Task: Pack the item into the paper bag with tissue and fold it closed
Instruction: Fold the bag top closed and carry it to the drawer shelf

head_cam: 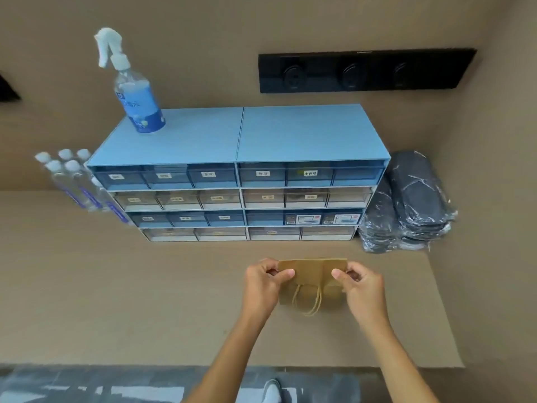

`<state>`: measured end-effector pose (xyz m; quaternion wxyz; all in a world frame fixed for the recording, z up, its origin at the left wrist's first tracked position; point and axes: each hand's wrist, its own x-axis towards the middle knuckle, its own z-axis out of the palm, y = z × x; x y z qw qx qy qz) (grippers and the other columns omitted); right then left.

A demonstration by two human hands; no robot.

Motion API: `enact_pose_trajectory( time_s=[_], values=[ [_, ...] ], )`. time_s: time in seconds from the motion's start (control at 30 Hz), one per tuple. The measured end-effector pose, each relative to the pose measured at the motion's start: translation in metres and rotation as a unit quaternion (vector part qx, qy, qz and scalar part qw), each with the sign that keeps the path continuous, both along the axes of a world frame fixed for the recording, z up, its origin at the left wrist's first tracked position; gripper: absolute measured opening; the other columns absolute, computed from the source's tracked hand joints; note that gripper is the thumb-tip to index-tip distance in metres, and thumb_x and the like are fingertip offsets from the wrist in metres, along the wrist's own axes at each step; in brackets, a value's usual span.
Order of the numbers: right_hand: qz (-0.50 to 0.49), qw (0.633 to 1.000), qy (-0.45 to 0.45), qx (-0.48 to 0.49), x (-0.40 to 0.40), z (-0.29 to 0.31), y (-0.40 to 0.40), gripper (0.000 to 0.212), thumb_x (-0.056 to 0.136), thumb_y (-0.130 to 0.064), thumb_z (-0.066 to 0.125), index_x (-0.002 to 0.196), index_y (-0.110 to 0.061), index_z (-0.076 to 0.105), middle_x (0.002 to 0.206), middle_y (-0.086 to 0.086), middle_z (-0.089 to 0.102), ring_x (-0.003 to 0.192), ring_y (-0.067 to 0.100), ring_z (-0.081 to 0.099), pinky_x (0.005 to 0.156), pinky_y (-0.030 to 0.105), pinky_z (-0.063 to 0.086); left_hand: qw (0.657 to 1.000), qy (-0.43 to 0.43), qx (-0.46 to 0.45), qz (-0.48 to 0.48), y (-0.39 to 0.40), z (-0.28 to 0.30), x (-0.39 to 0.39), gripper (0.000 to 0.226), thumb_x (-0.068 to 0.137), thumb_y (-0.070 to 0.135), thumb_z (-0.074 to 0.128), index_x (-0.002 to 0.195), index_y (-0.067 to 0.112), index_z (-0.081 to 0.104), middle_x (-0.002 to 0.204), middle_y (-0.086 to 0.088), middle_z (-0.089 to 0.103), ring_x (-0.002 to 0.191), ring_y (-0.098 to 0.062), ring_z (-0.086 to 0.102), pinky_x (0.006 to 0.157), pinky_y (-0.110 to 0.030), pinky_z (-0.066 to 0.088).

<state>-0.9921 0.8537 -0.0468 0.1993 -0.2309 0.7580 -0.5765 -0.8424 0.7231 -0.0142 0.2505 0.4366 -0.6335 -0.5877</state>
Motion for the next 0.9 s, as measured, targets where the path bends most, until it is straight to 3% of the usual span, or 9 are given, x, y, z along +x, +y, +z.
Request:
enact_pose_trajectory(
  time_s=[0.1, 0.2, 0.4, 0.53, 0.7, 0.77, 0.83, 0.9],
  values=[
    [-0.002, 1.0, -0.005, 0.011, -0.016, -0.009, -0.012, 0.018, 0.079, -0.016, 0.07, 0.072, -0.001, 0.062, 0.065, 0.024, 0.061, 0.06, 0.018, 0.052, 0.06, 0.036, 0.045, 1.0, -0.011, -0.001, -0.007, -0.013, -0.009, -0.016, 0.027, 0.076, 0.008, 0.079, 0.075, -0.014, 0.065, 0.071, -0.014, 0.055, 0.067, -0.019, 0.048, 0.067, -0.036, 0.042],
    [-0.009, 1.0, -0.012, 0.018, -0.029, -0.018, -0.017, 0.027, 0.078, -0.018, 0.07, 0.072, 0.005, 0.056, 0.061, 0.012, 0.052, 0.058, 0.016, 0.046, 0.058, 0.033, 0.04, 1.0, -0.026, -0.003, -0.008, -0.019, -0.014, -0.031, 0.024, 0.076, 0.009, 0.079, 0.074, -0.011, 0.066, 0.072, -0.026, 0.06, 0.067, -0.02, 0.049, 0.066, -0.044, 0.046],
    [-0.003, 0.999, -0.028, 0.027, -0.056, -0.03, -0.025, 0.017, 0.08, -0.012, 0.07, 0.072, -0.001, 0.06, 0.062, 0.008, 0.054, 0.058, 0.016, 0.047, 0.058, 0.034, 0.042, 0.998, -0.062, -0.002, -0.004, -0.023, -0.021, -0.058, 0.023, 0.077, 0.007, 0.079, 0.078, -0.013, 0.067, 0.073, -0.013, 0.057, 0.07, -0.019, 0.048, 0.071, -0.048, 0.048],
    [0.021, 0.998, -0.028, 0.046, -0.063, -0.035, -0.022, 0.009, 0.083, -0.011, 0.069, 0.076, -0.016, 0.068, 0.066, 0.002, 0.062, 0.059, 0.013, 0.053, 0.059, 0.034, 0.047, 0.997, -0.07, 0.003, 0.016, -0.013, -0.027, -0.063, 0.02, 0.077, 0.005, 0.078, 0.075, -0.01, 0.065, 0.07, -0.01, 0.055, 0.067, -0.019, 0.047, 0.064, -0.033, 0.041],
    [0.048, 0.998, -0.016, 0.046, -0.071, -0.03, -0.025, 0.011, 0.084, -0.013, 0.069, 0.078, -0.023, 0.069, 0.062, -0.01, 0.061, 0.058, 0.009, 0.052, 0.058, 0.036, 0.049, 0.997, -0.078, -0.011, 0.019, -0.017, -0.029, -0.066, 0.017, 0.077, 0.005, 0.078, 0.078, -0.008, 0.068, 0.071, -0.01, 0.055, 0.067, -0.019, 0.047, 0.061, -0.029, 0.04],
    [0.058, 0.997, -0.012, 0.048, -0.072, -0.029, -0.025, 0.011, 0.084, -0.014, 0.069, 0.078, -0.024, 0.069, 0.062, -0.009, 0.06, 0.058, 0.011, 0.052, 0.059, 0.041, 0.051, 0.997, -0.073, -0.01, 0.013, -0.017, -0.029, -0.064, 0.009, 0.077, 0.006, 0.079, 0.079, 0.0, 0.072, 0.072, -0.007, 0.058, 0.067, -0.017, 0.05, 0.059, -0.019, 0.042],
    [0.067, 0.997, -0.013, 0.044, -0.072, -0.026, -0.024, 0.02, 0.084, -0.014, 0.069, 0.083, -0.034, 0.07, 0.065, -0.012, 0.065, 0.059, 0.01, 0.056, 0.059, 0.039, 0.053, 0.998, -0.064, -0.005, 0.002, -0.017, -0.03, -0.063, 0.01, 0.077, 0.007, 0.079, 0.086, 0.011, 0.076, 0.076, 0.0, 0.064, 0.073, -0.014, 0.055, 0.058, -0.009, 0.043],
    [0.076, 0.996, -0.013, 0.039, -0.072, -0.024, -0.021, 0.032, 0.084, -0.015, 0.069, 0.099, -0.043, 0.068, 0.069, -0.014, 0.066, 0.06, 0.013, 0.058, 0.061, 0.037, 0.054, 0.997, -0.074, -0.012, -0.01, -0.019, -0.031, -0.062, 0.02, 0.078, 0.012, 0.079, 0.097, 0.018, 0.076, 0.09, 0.002, 0.07, 0.088, -0.015, 0.058, 0.064, -0.012, 0.044]
  ],
)
